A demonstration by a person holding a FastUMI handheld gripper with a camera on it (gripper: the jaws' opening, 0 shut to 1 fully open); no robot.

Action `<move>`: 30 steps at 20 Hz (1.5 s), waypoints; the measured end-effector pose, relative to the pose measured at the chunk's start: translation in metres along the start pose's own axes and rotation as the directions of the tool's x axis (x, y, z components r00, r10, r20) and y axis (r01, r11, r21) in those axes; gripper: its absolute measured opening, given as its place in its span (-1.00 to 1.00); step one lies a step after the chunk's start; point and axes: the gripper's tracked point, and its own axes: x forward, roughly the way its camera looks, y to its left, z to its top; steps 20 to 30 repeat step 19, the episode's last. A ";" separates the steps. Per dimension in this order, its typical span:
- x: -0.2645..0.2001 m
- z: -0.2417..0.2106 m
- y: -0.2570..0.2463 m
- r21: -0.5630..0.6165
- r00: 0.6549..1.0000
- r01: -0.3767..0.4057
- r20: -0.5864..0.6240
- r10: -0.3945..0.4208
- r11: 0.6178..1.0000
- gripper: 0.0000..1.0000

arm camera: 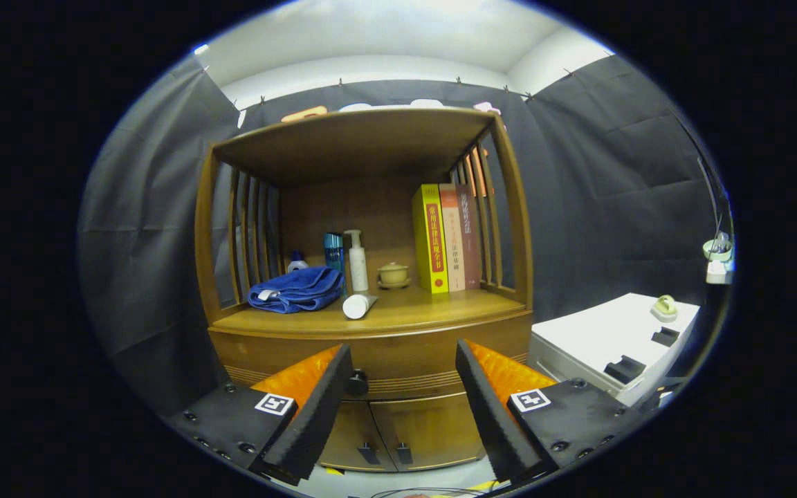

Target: Pull open the drawer, take out the items inside it, and place them on the countertop above the cabinet.

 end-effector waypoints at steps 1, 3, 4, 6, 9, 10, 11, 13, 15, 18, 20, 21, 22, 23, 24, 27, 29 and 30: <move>-0.013 0.008 -0.001 -0.002 1.000 -0.013 0.015 0.013 1.000 0.96; -0.038 0.017 -0.005 -0.001 0.999 -0.039 0.026 0.039 0.999 0.96; -0.047 0.021 -0.003 0.001 0.997 -0.066 0.026 0.066 0.998 0.96; -0.061 0.026 0.002 -0.014 0.993 -0.112 0.024 0.112 0.994 0.96; -0.077 0.036 0.000 -0.061 0.991 -0.124 0.042 0.127 0.990 0.95; -0.083 0.039 0.003 -0.069 0.990 -0.133 0.043 0.136 0.989 0.96; -0.087 0.040 0.006 -0.071 0.989 -0.140 0.040 0.143 0.988 0.96; -0.094 0.044 0.013 -0.064 0.986 -0.155 0.047 0.159 0.986 0.96; -0.100 0.047 0.015 -0.073 0.985 -0.162 0.053 0.166 0.984 0.95; -0.105 0.053 0.016 -0.094 0.983 -0.165 0.061 0.171 0.982 0.95; -0.106 0.057 0.013 -0.091 0.984 -0.156 0.074 0.163 0.983 0.95; -0.106 0.057 0.013 -0.091 0.984 -0.156 0.074 0.163 0.983 0.95; -0.106 0.057 0.013 -0.091 0.984 -0.156 0.074 0.163 0.983 0.95; -0.106 0.057 0.013 -0.091 0.984 -0.156 0.074 0.163 0.983 0.95; -0.106 0.057 0.013 -0.091 0.984 -0.156 0.074 0.163 0.983 0.95; -0.106 0.057 0.013 -0.091 0.984 -0.156 0.074 0.163 0.983 0.95; -0.106 0.057 0.013 -0.091 0.984 -0.156 0.074 0.163 0.983 0.95; -0.106 0.057 0.013 -0.091 0.984 -0.156 0.074 0.163 0.983 0.95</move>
